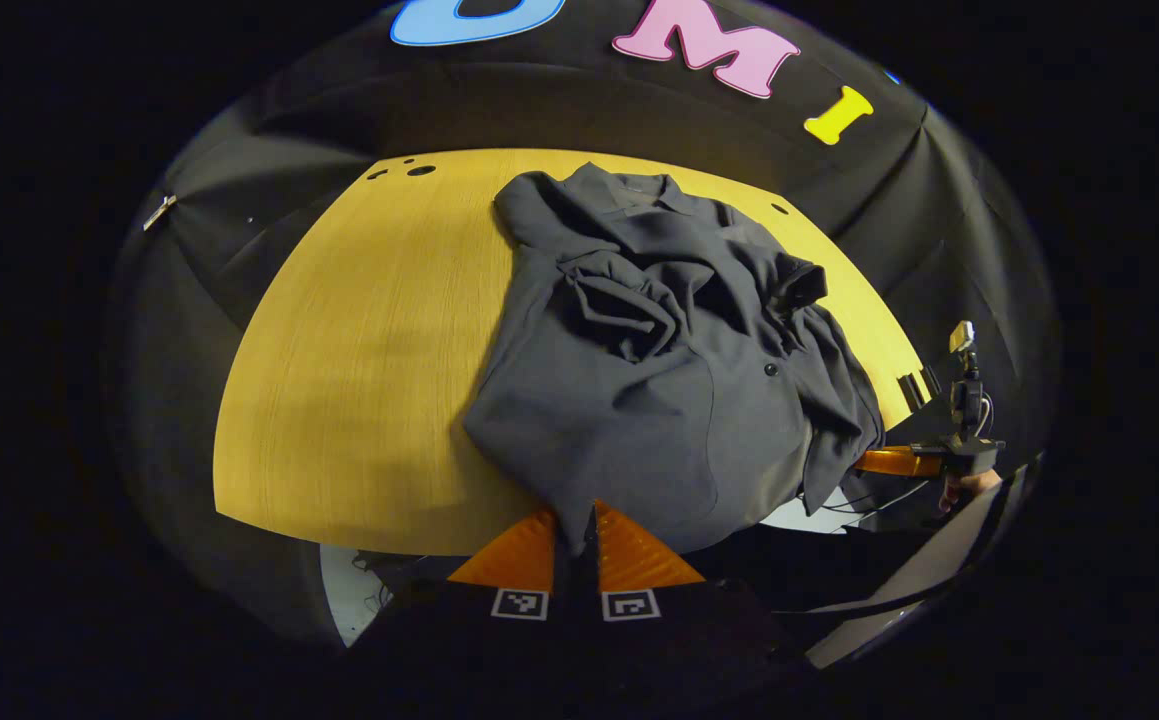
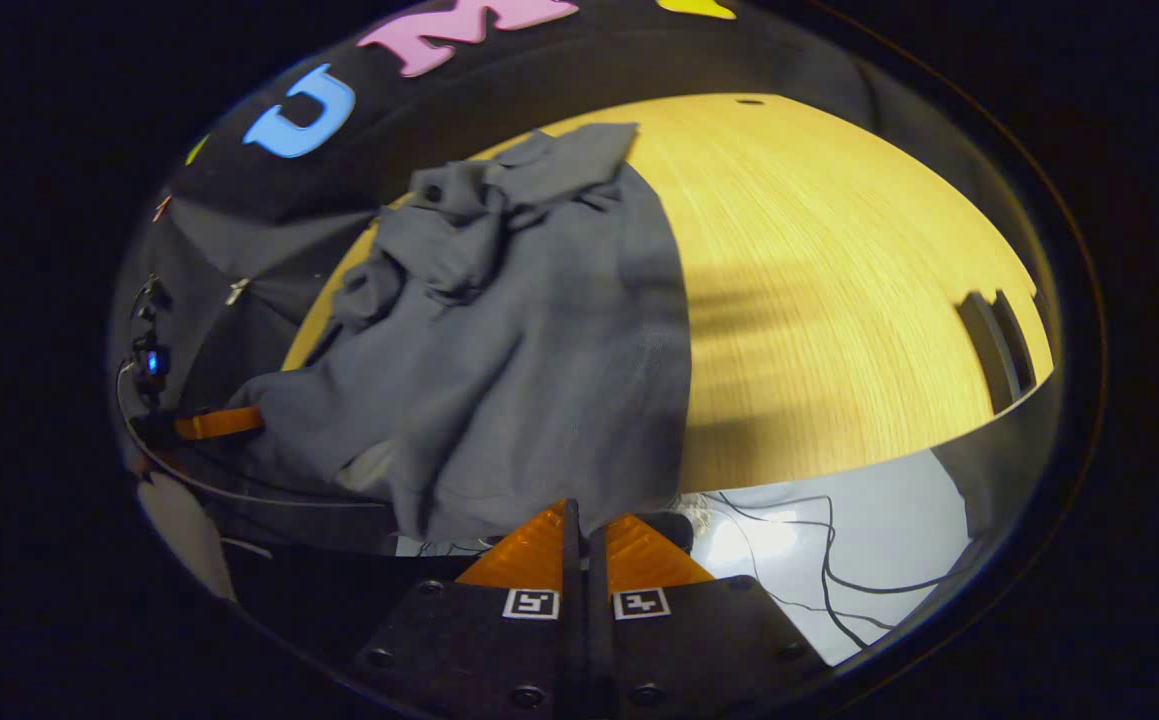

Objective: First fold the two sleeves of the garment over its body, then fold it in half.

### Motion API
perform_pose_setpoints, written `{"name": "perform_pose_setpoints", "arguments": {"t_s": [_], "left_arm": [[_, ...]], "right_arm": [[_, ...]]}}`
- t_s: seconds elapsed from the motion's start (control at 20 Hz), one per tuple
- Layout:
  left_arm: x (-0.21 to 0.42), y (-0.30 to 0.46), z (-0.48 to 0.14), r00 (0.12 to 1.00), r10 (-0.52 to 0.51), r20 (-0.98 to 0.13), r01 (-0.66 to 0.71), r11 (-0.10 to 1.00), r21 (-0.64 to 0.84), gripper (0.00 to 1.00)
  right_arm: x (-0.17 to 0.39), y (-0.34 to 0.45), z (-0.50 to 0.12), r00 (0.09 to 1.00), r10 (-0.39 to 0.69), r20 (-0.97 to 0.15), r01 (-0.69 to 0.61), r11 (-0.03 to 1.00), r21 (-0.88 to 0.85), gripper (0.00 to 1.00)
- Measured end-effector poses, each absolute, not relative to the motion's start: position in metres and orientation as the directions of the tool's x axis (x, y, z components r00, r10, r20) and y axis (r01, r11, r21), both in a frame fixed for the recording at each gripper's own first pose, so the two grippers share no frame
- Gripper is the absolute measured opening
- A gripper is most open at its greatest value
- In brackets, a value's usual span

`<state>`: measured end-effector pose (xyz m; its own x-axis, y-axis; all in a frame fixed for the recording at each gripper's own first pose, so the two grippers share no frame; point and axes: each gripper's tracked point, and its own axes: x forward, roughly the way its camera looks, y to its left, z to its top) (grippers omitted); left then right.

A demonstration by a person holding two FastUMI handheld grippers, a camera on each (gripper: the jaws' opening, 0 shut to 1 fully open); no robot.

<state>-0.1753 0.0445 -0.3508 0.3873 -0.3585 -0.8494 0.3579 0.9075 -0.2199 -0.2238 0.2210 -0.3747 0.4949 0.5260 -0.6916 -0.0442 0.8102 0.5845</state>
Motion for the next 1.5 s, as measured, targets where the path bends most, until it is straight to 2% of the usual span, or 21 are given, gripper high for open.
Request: {"name": "perform_pose_setpoints", "arguments": {"t_s": [0.1,0.25,0.35,0.45,0.5,0.65,0.7,0.85,0.95,1.05,1.1,1.15,1.25,1.3,1.35,1.5], "left_arm": [[-0.168,0.037,-0.338,0.407,-0.382,-0.83,0.359,0.902,-0.239,0.06],[-0.143,0.019,-0.31,0.465,-0.436,-0.771,0.363,0.888,-0.283,0.05],[-0.132,0.015,-0.312,0.47,-0.441,-0.764,0.366,0.885,-0.286,0.06],[-0.132,0.016,-0.321,0.46,-0.427,-0.779,0.371,0.889,-0.268,0.05],[-0.135,0.018,-0.326,0.455,-0.419,-0.786,0.373,0.891,-0.259,0.05],[-0.152,0.026,-0.343,0.422,-0.399,-0.814,0.361,0.897,-0.253,0.06],[-0.156,0.028,-0.347,0.411,-0.394,-0.822,0.357,0.899,-0.253,0.06],[-0.16,0.035,-0.355,0.4,-0.383,-0.833,0.353,0.903,-0.245,0.05],[-0.161,0.039,-0.354,0.402,-0.38,-0.833,0.353,0.904,-0.243,0.05],[-0.162,0.041,-0.355,0.405,-0.382,-0.831,0.347,0.905,-0.247,0.06],[-0.163,0.04,-0.356,0.404,-0.383,-0.831,0.343,0.905,-0.25,0.06],[-0.163,0.041,-0.356,0.404,-0.383,-0.831,0.341,0.906,-0.252,0.06],[-0.161,0.039,-0.355,0.411,-0.391,-0.824,0.339,0.904,-0.26,0.06],[-0.159,0.036,-0.352,0.413,-0.396,-0.82,0.337,0.903,-0.267,0.06],[-0.155,0.033,-0.347,0.425,-0.404,-0.81,0.333,0.902,-0.275,0.06],[-0.125,0.014,-0.31,0.493,-0.465,-0.736,0.326,0.882,-0.339,0.05]], "right_arm": [[-0.206,0.219,-0.334,0.568,0.555,-0.608,-0.072,0.769,0.635,0.05],[-0.152,0.201,-0.286,0.703,0.501,-0.504,-0.026,0.726,0.687,0.05],[-0.14,0.191,-0.304,0.685,0.471,-0.556,-0.025,0.778,0.628,0.05],[-0.164,0.182,-0.344,0.575,0.451,-0.683,0.041,0.818,0.574,0.05],[-0.179,0.183,-0.354,0.539,0.455,-0.709,0.073,0.813,0.578,0.05],[-0.191,0.185,-0.359,0.518,0.406,-0.753,0.097,0.847,0.523,0.85],[-0.193,0.184,-0.366,0.508,0.382,-0.772,0.073,0.874,0.481,0.97],[-0.195,0.205,-0.386,0.445,0.317,-0.837,-0.024,0.939,0.343,0.98],[-0.183,0.214,-0.402,0.432,0.232,-0.871,-0.106,0.973,0.207,0.99],[-0.184,0.233,-0.393,0.427,0.244,-0.871,-0.183,0.966,0.181,0.98],[-0.175,0.243,-0.389,0.456,0.264,-0.85,-0.198,0.961,0.193,0.94],[-0.167,0.248,-0.387,0.461,0.28,-0.842,-0.203,0.957,0.207,0.65],[-0.158,0.25,-0.388,0.465,0.305,-0.831,-0.118,0.952,0.284,0.06],[-0.155,0.257,-0.38,0.463,0.363,-0.808,-0.07,0.924,0.375,0.06],[-0.14,0.262,-0.362,0.518,0.413,-0.749,-0.016,0.88,0.474,0.05],[-0.094,0.259,-0.304,0.655,0.464,-0.597,-0.014,0.797,0.604,0.05]]}}
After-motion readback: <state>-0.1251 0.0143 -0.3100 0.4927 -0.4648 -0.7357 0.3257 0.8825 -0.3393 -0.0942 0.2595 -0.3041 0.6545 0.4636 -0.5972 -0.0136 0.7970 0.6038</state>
